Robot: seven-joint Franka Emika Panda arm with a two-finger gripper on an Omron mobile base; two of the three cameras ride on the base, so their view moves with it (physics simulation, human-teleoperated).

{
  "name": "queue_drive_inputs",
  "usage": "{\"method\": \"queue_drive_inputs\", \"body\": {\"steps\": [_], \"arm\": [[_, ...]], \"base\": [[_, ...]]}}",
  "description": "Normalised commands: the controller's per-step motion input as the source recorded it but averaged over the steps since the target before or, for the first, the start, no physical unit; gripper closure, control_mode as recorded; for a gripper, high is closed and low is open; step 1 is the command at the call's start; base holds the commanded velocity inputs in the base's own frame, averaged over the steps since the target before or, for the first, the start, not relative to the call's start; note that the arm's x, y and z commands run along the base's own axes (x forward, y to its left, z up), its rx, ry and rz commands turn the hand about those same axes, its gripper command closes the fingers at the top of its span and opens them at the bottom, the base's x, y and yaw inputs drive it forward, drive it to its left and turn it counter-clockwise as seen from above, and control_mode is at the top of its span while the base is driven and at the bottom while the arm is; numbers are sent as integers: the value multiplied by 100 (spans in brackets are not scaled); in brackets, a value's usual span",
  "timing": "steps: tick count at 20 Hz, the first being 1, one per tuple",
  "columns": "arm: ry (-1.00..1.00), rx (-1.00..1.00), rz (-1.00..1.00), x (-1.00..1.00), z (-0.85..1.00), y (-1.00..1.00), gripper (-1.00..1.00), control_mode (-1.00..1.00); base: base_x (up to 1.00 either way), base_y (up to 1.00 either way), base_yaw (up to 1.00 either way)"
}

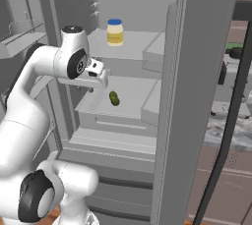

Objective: Pick cucumber from the fridge and place it on the plate on the counter.

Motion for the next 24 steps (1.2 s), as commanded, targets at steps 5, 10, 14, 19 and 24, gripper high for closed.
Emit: {"method": "queue_drive_inputs", "body": {"steps": [5, 10, 14, 19, 24], "arm": [[-5, 0, 1, -2, -12, -4, -100, -100], [-2, 0, 2, -1, -31, -12, -100, -100], [-1, 0, 2, 0, -33, -14, -100, -100], [-6, 0, 3, 0, -24, -20, -100, -100], [-5, 1, 5, 13, -21, -15, -100, -100]], "base": [[0, 0, 0], [0, 0, 0], [0, 0, 0], [0, 0, 0], [0, 0, 0]]}}
